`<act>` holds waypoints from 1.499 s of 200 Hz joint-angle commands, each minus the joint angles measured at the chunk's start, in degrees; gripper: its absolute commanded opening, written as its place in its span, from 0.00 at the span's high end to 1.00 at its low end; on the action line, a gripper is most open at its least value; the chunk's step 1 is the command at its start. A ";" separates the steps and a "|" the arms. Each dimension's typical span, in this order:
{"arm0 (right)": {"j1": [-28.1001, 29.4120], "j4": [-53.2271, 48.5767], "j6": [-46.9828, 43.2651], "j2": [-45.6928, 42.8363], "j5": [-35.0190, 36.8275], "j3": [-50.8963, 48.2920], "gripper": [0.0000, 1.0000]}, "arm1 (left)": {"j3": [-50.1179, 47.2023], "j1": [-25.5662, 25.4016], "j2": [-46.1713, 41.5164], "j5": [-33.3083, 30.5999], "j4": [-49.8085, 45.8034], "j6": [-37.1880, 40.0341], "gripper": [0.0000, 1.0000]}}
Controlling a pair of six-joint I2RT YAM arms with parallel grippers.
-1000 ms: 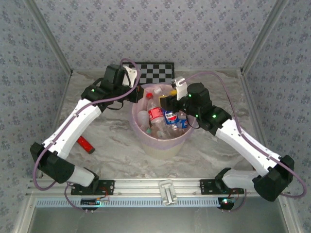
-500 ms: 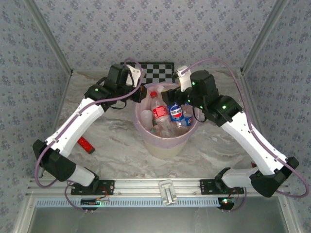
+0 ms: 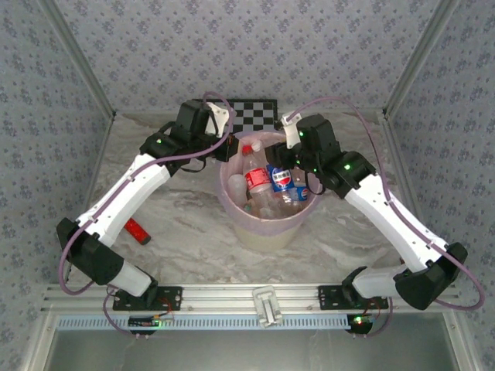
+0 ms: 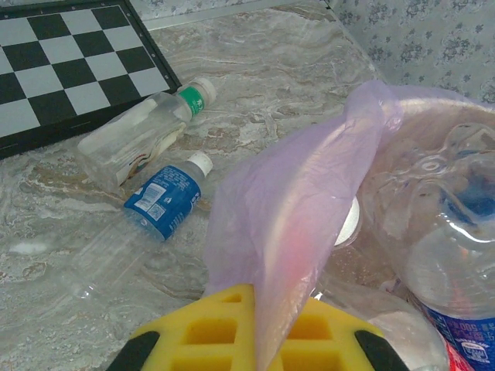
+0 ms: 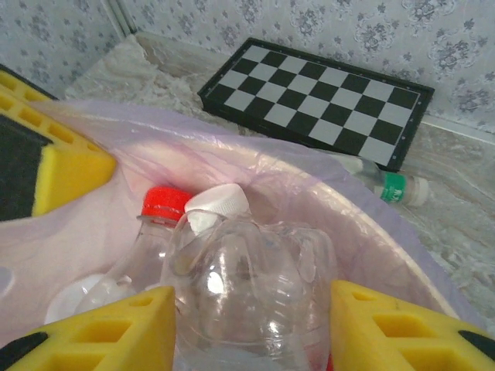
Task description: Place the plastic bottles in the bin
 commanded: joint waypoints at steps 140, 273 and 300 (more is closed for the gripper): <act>-3.51 -8.95 3.97 -2.50 8.00 -3.29 0.43 | 2.51 -1.05 1.29 3.51 1.30 -0.62 1.00; -25.99 -18.29 10.00 -9.99 -7.97 4.92 0.01 | 10.32 -6.92 10.69 4.89 3.90 -1.29 1.00; -36.85 -22.07 12.58 -10.17 -15.09 4.32 0.01 | 14.64 -9.72 16.43 6.92 6.71 -2.56 1.00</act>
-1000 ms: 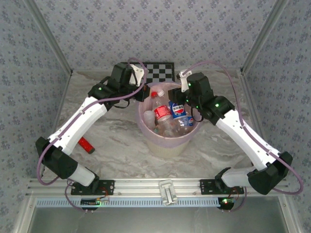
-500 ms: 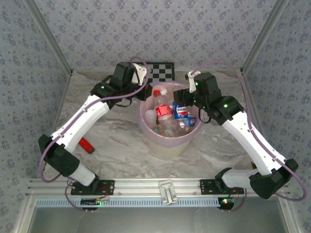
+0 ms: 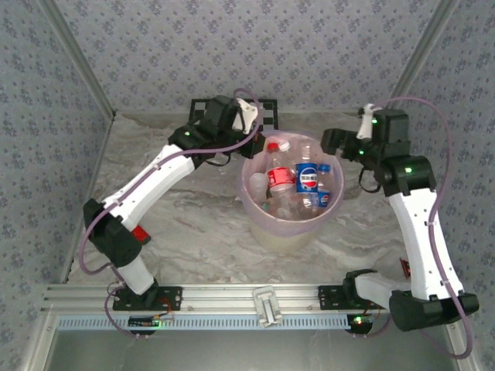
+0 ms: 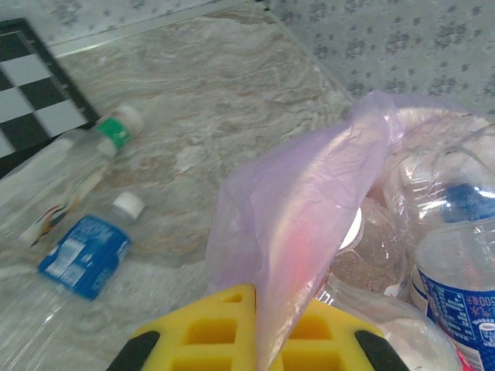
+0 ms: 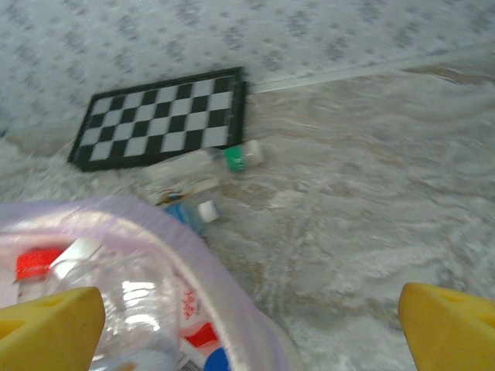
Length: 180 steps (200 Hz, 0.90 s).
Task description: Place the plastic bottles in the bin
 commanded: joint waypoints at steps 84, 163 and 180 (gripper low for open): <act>-20.34 1.08 7.36 -2.77 -22.54 -7.61 0.02 | 21.36 -4.39 13.75 6.46 -2.97 2.93 0.47; -20.94 1.25 6.07 -1.80 -21.79 -7.62 0.02 | 13.18 5.84 -1.78 1.18 -10.28 13.97 0.01; -21.05 1.06 5.70 -2.22 -21.16 -8.01 0.02 | 1.80 11.37 -5.66 2.45 -6.39 14.14 0.01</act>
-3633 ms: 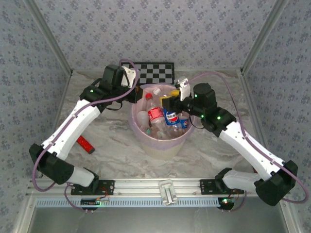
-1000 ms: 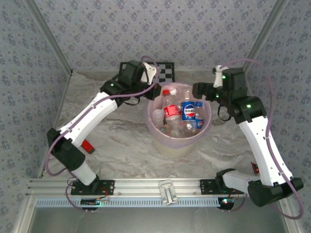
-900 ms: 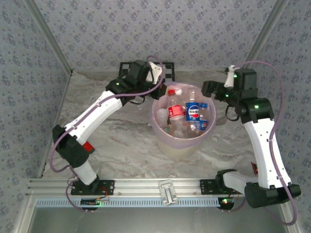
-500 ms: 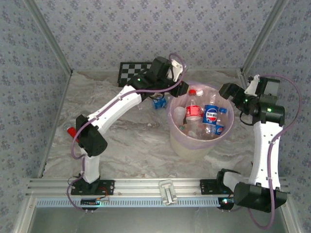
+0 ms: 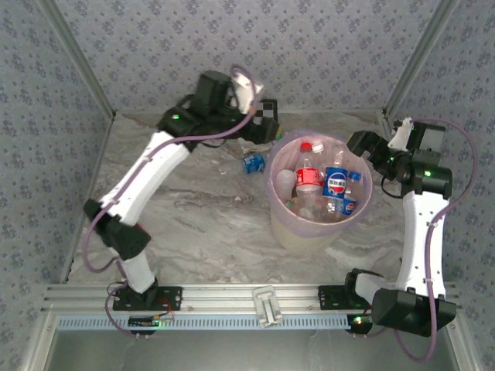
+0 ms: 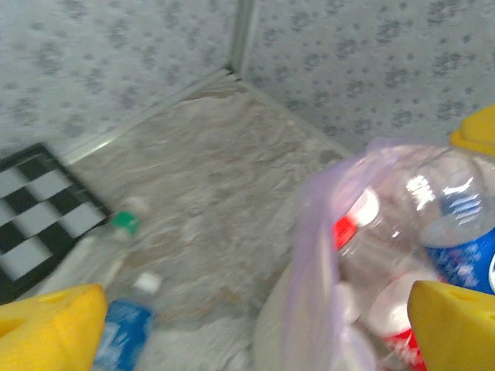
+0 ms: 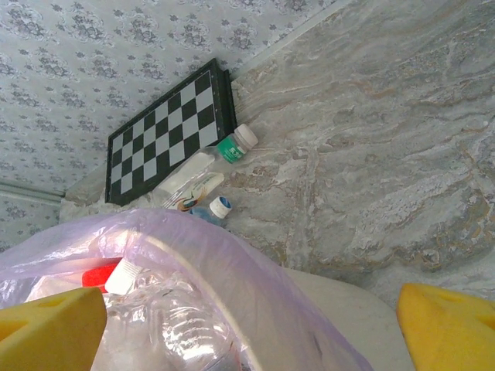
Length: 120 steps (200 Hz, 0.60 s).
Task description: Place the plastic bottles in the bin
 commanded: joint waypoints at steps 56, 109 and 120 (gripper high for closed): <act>-1.08 -1.90 -1.08 -1.52 -0.15 -0.23 0.03 | -29.80 10.36 -1.04 4.82 12.87 11.12 0.02; -1.89 -3.86 -1.57 -3.68 -0.42 -0.20 0.03 | -25.77 9.89 12.96 2.04 13.18 15.28 0.01; -2.08 -4.10 -1.73 -3.94 -0.57 -0.13 0.03 | -24.57 9.52 15.13 0.65 12.90 16.27 0.01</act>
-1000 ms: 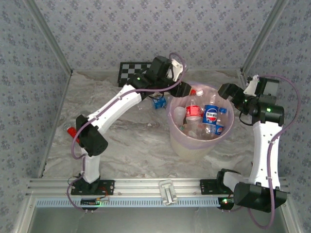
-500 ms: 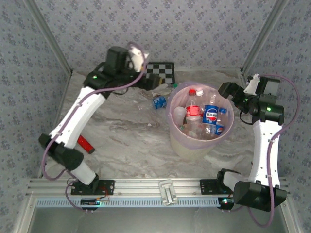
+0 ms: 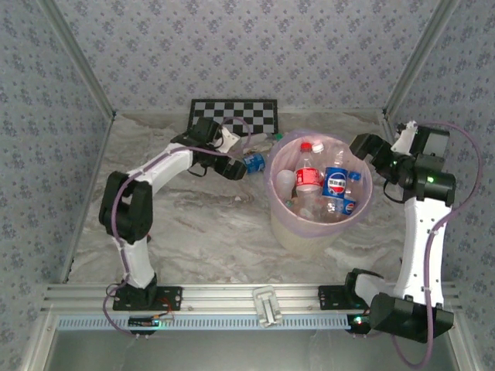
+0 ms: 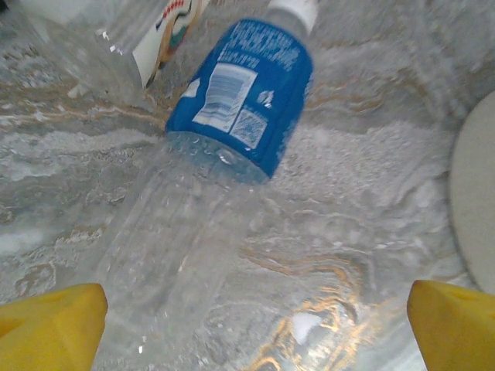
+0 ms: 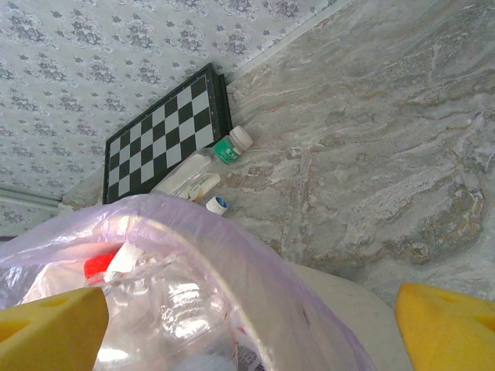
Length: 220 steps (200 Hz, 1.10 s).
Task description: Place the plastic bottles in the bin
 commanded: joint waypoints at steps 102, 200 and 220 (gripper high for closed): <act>-1.71 -4.28 -1.76 -2.83 -1.12 2.11 0.03 | 8.69 -3.40 10.80 -9.08 -2.88 9.78 0.23; 3.34 5.56 4.83 -1.66 -9.87 8.46 0.05 | -6.87 -0.84 -13.18 -14.82 2.74 1.76 0.58; 10.23 10.00 6.43 -0.25 -10.21 10.53 0.05 | -9.83 -0.51 -21.02 -15.68 5.26 -2.42 0.60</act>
